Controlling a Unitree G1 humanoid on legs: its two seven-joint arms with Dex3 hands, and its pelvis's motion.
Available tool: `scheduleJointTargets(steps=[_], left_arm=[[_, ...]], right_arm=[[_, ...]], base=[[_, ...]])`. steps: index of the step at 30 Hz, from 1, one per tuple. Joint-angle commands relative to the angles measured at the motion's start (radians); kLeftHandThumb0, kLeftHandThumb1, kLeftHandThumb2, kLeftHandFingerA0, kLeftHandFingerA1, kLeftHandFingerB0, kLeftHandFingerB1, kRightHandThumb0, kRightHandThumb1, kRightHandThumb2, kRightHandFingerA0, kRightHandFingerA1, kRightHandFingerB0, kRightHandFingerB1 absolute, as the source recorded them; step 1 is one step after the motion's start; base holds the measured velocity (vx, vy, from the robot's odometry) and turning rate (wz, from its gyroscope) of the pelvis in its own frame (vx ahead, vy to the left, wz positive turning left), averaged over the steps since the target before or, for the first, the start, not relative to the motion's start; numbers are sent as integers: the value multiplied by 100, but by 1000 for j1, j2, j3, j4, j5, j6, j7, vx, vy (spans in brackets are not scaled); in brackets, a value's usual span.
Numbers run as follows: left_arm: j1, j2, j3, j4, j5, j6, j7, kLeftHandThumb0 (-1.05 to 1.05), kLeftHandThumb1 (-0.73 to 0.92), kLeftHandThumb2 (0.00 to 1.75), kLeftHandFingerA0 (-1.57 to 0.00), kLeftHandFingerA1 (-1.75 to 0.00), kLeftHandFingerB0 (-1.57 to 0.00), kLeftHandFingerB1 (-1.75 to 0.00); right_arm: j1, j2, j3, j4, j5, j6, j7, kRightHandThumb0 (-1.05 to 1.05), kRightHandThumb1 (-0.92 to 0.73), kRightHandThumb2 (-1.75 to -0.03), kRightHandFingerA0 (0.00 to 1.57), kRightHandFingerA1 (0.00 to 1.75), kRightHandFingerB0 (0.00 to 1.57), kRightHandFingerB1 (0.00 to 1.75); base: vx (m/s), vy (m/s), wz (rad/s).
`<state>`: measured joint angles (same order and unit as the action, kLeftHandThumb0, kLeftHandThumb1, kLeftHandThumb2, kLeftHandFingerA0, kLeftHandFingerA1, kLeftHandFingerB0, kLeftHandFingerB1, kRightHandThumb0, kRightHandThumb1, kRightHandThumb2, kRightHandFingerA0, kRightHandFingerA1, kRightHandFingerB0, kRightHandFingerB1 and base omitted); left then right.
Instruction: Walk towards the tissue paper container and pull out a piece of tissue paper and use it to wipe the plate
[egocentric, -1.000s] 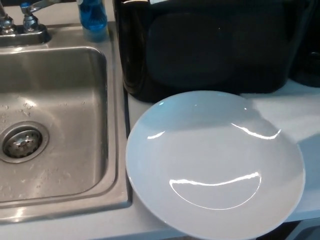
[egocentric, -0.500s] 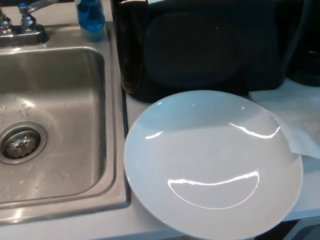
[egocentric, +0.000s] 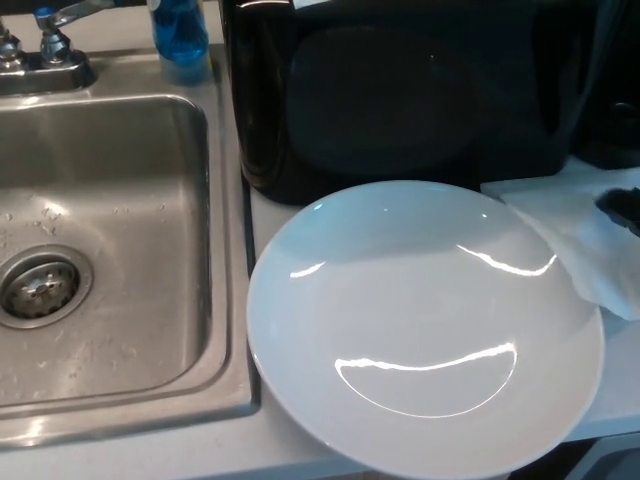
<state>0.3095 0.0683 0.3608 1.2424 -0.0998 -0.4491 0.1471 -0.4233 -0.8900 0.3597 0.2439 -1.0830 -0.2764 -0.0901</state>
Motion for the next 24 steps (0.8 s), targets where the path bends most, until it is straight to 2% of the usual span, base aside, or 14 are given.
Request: scheduleJointTargets(steps=[1,2,3,7,8,9,10,11,13,15,17,18,19,24], left_arm=[[19,3,7,-9,-14,-54,-4,-5,53,94,-101,-100,-93,-72],[18,2,8,-10,-16,-54,-5,0,48,107,-99,-100,-84,-84],[17,3,8,-10,-14,-54,-3,0,52,100,-99,-100,-93,-70],[20,7,7,-13,-11,-53,2,-3,53,95,-101,-101,-92,-71],[26,7,3,-21,-7,-59,4,-3,51,100,-101,-102,-93,-72],[28,5,0,-21,-4,-63,5,-2,51,100,-101,-103,-93,-72],[28,4,-1,-21,-3,-63,5,-2,51,100,-101,-103,-93,-72],[26,4,0,-17,-3,-60,2,2,46,108,-102,-101,-94,-71],[21,5,2,-13,-6,-49,2,1,48,102,-102,-100,-94,-71],[22,6,6,-14,-9,-48,5,2,49,103,-102,-101,-95,-72],[22,6,8,-14,-11,-49,4,2,49,103,-102,-101,-95,-72],[25,8,2,-15,-3,-58,9,0,47,109,-100,-100,-86,-85],[29,9,-4,-16,4,-64,10,-1,48,102,-98,-99,-93,-71],[32,10,-8,-18,8,-66,10,-1,48,102,-98,-99,-93,-71]], right_arm=[[49,-43,-132,-316,423,265,697,-88,-49,-56,0,0,0,0],[46,-44,-135,-322,427,270,709,-93,-50,-56,0,0,0,0],[38,-54,-142,-339,442,274,732,-87,-47,-56,0,0,0,0],[20,-108,-169,-393,476,295,829,-88,-48,-56,0,0,0,0],[22,-115,-179,-402,474,297,836,-87,-36,-73,0,0,0,0],[26,-138,-198,-431,471,318,868,-81,-47,-85,0,18,0,0],[29,-141,-204,-437,471,322,876,-81,-47,-85,0,18,0,0],[33,-174,-216,-454,456,313,896,-83,-47,-86,0,20,0,0],[42,-232,-246,-475,468,292,923,-80,-45,-85,0,21,0,0],[56,-284,-288,-493,516,277,949,-75,-43,-82,0,18,0,0],[54,-291,-292,-500,520,277,962,-75,-43,-82,0,18,0,0],[68,-343,-322,-513,545,261,991,-77,-33,-70,0,0,0,1],[97,-386,-369,-522,586,247,1016,-72,-42,-81,0,17,0,0],[141,-420,-434,-536,638,240,1044,-72,-42,-81,0,17,0,0]], base=[[0,0,0],[0,0,0],[0,0,0],[0,0,0],[0,0,0],[0,0,0],[0,0,0],[0,0,0],[0,0,0],[0,0,0],[0,0,0],[0,0,0],[0,0,0],[0,0,0]])
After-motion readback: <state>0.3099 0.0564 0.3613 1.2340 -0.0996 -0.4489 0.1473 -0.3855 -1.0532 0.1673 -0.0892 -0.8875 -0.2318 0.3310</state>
